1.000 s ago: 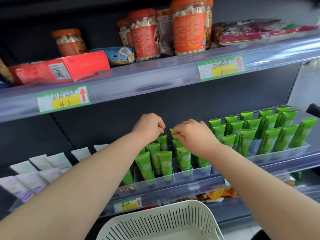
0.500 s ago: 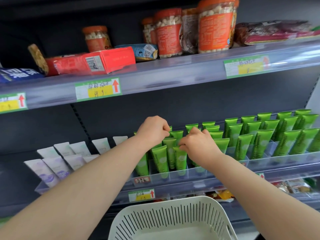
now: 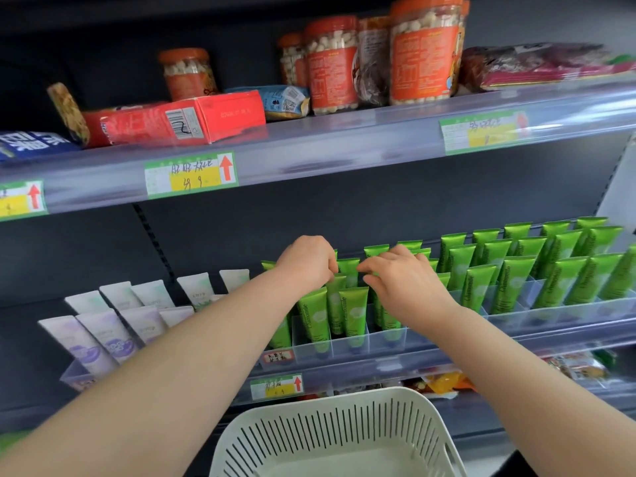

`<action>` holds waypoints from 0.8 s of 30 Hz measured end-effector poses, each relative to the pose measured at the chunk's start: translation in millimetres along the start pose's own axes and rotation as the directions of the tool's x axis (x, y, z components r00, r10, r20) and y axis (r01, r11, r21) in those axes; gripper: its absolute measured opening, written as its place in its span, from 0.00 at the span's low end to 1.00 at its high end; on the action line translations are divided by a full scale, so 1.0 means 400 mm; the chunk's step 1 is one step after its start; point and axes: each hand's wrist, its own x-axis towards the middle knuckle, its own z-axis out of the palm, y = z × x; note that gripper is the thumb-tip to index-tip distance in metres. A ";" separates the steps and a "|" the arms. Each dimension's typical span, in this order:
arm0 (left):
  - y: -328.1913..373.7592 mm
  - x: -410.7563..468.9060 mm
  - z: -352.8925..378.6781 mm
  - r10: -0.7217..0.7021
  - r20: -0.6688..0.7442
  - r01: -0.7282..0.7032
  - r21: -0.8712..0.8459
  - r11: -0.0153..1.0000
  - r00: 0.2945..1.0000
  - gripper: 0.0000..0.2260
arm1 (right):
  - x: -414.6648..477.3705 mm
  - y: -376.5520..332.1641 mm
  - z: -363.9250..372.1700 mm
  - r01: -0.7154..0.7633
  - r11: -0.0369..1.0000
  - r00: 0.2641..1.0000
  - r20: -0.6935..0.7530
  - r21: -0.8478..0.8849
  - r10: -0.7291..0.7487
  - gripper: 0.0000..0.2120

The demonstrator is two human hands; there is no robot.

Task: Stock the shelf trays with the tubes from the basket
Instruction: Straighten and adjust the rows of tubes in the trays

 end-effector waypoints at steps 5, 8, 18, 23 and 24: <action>0.020 0.011 0.014 -0.004 -0.035 0.005 0.052 0.999 0.999 0.06 | -0.020 0.030 -0.005 -0.053 0.998 0.999 0.011 -0.022 0.054 0.15; 0.038 0.016 0.017 0.001 -0.038 0.001 0.042 0.999 0.999 0.05 | -0.021 0.037 -0.003 -0.050 0.998 0.999 0.000 -0.027 0.050 0.15; 0.048 0.025 0.015 -0.014 -0.041 0.012 -0.048 0.999 0.999 0.03 | 0.000 0.038 -0.006 -0.022 1.000 1.000 -0.013 -0.014 0.021 0.15; 0.015 0.044 -0.010 -0.092 -0.123 0.084 -0.069 0.994 0.988 0.06 | 0.006 0.035 -0.004 -0.042 0.999 0.999 -0.025 0.015 0.042 0.15; 0.009 0.050 -0.011 -0.108 -0.135 0.100 -0.062 0.993 0.985 0.04 | 0.009 0.036 -0.002 -0.044 0.999 0.999 -0.028 0.011 0.044 0.15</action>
